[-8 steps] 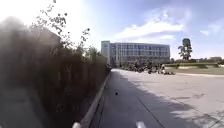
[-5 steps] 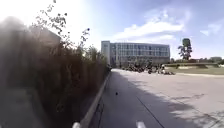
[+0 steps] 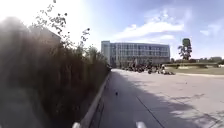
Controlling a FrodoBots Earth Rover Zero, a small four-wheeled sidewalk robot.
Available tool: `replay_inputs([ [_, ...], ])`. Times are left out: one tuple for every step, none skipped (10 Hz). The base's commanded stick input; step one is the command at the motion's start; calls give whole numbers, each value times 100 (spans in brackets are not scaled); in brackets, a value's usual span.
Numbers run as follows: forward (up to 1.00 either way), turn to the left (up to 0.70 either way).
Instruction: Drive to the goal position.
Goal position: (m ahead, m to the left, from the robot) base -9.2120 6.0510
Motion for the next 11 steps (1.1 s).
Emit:
replay_inputs([
  [0,-45],
  [0,-45],
  [0,-45],
  [0,-45],
  [0,-45],
  [0,-45],
  [0,-45],
  [0,-45],
  [0,-45],
  [0,-45],
  [0,-45],
])
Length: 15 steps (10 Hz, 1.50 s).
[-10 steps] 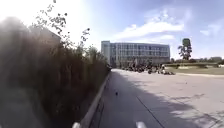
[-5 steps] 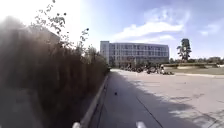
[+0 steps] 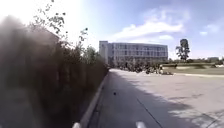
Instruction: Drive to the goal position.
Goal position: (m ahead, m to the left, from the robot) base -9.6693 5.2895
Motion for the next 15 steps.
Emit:
replay_inputs([
  [0,-45],
  [0,-45],
  [0,-45],
  [0,-45],
  [0,-45],
  [0,-45],
  [0,-45],
  [0,-45],
  [0,-45],
  [0,-45],
  [0,-45],
  [0,-45],
  [0,-45],
  [0,-45],
  [0,-45],
])
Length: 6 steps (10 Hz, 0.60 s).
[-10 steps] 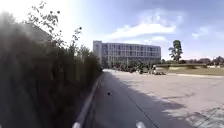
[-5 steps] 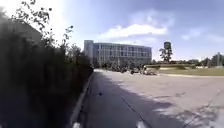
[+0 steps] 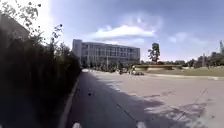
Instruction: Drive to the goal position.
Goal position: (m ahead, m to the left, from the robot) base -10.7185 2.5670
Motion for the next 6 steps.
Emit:
replay_inputs([
  [0,-45],
  [0,-45],
  [0,-45],
  [0,-45],
  [0,-45],
  [0,-45],
])
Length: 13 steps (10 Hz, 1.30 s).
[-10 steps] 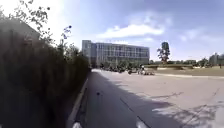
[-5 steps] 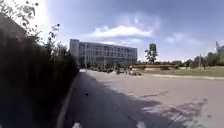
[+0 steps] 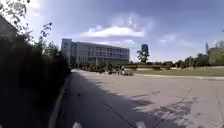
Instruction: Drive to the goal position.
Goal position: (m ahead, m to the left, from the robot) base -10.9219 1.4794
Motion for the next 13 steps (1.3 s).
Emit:
replay_inputs([
  [0,-45],
  [0,-45],
  [0,-45],
  [0,-45],
  [0,-45],
  [0,-45],
  [0,-45],
  [0,-45],
  [0,-45],
  [0,-45],
  [45,0],
  [45,0],
  [45,0],
])
